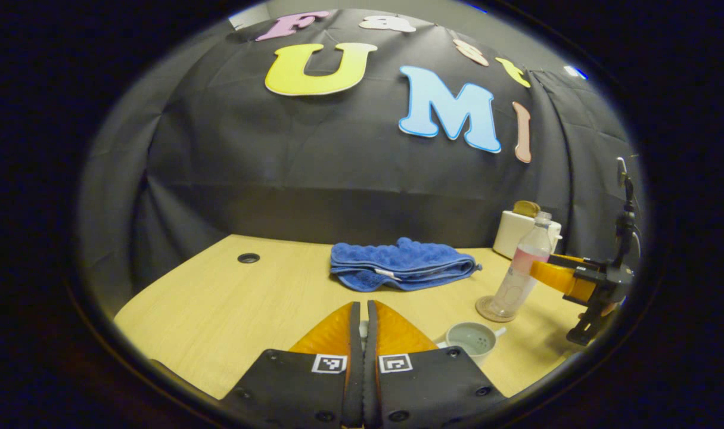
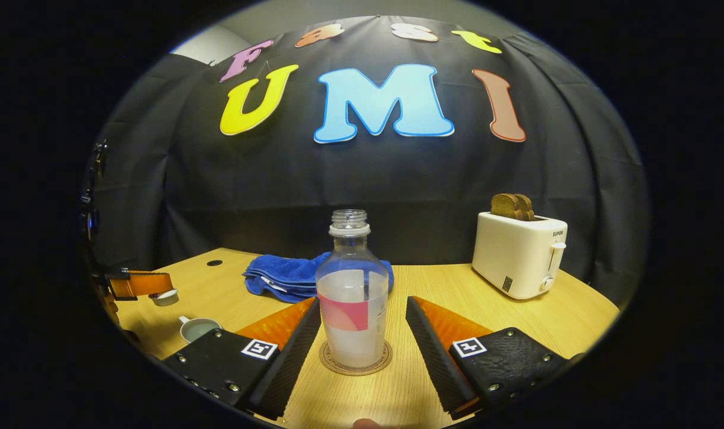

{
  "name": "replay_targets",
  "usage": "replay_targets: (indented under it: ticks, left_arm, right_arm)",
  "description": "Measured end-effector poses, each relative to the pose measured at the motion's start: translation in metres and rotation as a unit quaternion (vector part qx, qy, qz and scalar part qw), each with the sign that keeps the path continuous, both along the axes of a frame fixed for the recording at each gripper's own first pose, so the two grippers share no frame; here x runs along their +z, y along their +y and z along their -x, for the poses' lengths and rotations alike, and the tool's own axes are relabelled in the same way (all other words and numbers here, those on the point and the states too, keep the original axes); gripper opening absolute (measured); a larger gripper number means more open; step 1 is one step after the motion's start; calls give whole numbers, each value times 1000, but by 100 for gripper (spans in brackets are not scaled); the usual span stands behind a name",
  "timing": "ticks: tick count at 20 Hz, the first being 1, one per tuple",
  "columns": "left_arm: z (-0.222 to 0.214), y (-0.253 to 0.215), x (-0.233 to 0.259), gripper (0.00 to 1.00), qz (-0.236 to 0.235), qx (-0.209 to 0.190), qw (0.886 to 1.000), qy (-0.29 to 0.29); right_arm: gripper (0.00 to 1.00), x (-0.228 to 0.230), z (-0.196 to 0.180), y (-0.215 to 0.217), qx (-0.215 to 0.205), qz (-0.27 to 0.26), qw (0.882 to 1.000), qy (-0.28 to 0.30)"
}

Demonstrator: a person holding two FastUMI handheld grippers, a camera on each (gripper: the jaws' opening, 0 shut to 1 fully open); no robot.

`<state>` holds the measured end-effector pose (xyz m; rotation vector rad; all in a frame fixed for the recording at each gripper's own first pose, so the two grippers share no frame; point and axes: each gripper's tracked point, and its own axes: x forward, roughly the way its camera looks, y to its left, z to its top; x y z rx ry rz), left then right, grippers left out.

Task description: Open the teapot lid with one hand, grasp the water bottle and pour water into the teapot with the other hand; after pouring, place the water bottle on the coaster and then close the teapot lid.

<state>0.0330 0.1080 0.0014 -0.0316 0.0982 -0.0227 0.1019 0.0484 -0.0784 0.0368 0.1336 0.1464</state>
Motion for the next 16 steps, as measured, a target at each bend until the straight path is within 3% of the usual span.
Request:
replay_targets:
  ticks: [9,16]
  left_arm:
    - [-1,-89,11,6,-24,-73,997,-28]
    - [-4,-121,-9,5,-50,-87,995,-6]
  right_arm:
    - [91,4,20,-33,-18,-23,999,-17]
    - [91,8,37,-65,-46,-28,998,-28]
